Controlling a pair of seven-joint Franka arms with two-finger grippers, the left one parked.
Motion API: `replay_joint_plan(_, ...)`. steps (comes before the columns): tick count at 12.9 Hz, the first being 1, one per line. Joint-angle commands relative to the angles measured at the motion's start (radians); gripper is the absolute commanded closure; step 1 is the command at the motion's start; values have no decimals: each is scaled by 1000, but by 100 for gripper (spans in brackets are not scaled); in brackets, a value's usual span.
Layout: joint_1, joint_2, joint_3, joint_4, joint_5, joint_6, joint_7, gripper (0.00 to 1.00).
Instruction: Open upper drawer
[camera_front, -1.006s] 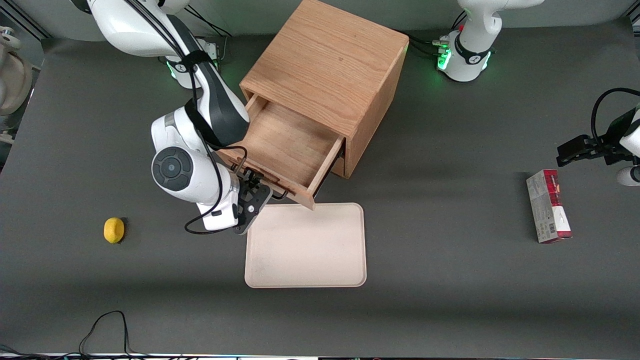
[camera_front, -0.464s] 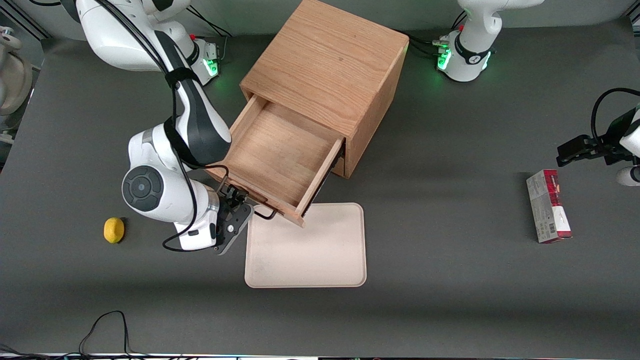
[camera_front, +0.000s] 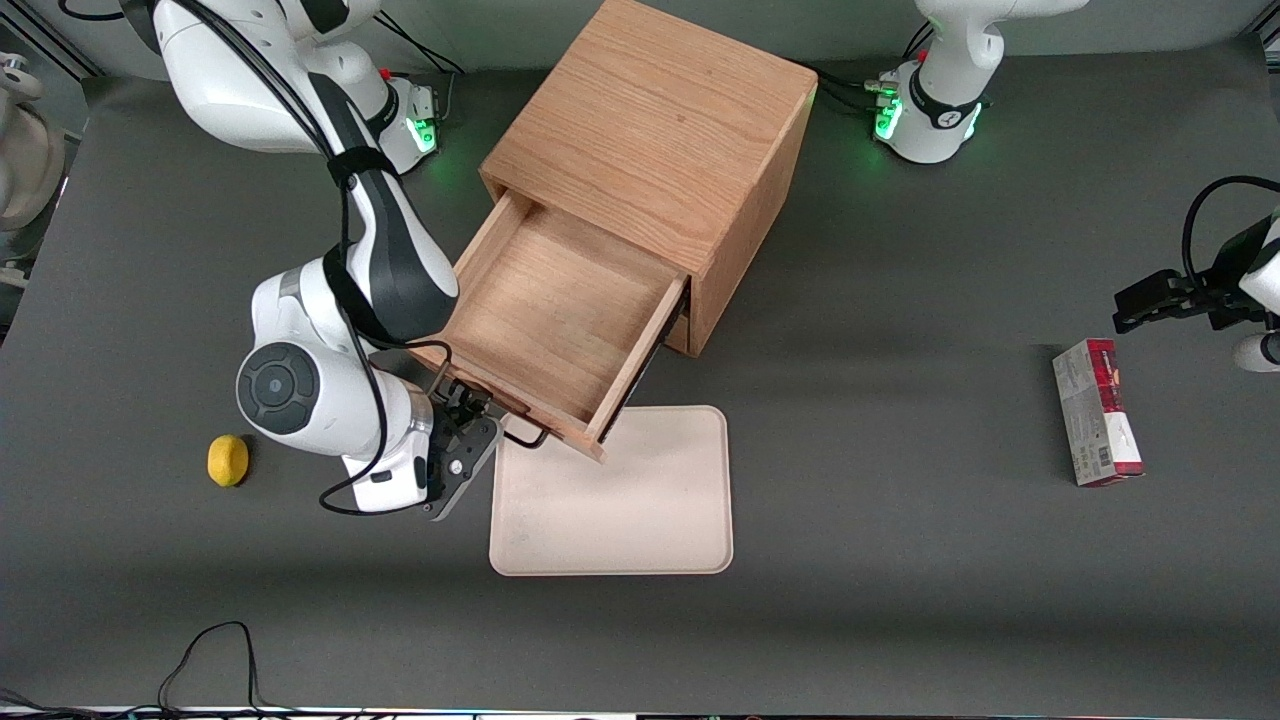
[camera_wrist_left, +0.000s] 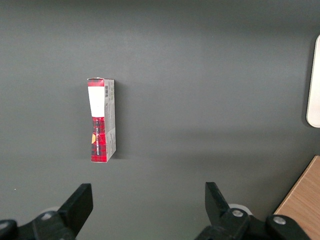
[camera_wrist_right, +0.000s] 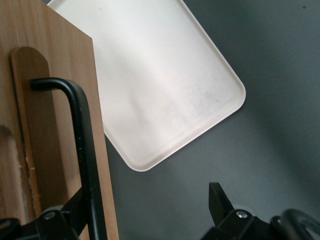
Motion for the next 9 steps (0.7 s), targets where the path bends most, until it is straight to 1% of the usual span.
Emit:
replay_joint_plan(1,-8,23,2,56,-13,-26,-18,0)
replay_joint_plan(3,-8,9,4,87,-13,-80,-10,0)
replay_joint_plan(5,-11,9,-5,207,-12,-211,-10,0)
replay_joint_plan(6,-34,6,-7,246,-12,-263,-12,0)
replay_joint_plan(7,-51,-20,-6,257,-10,-291,-10,0)
replay_joint_plan(9,-75,-76,-6,252,-13,-300,-7,0)
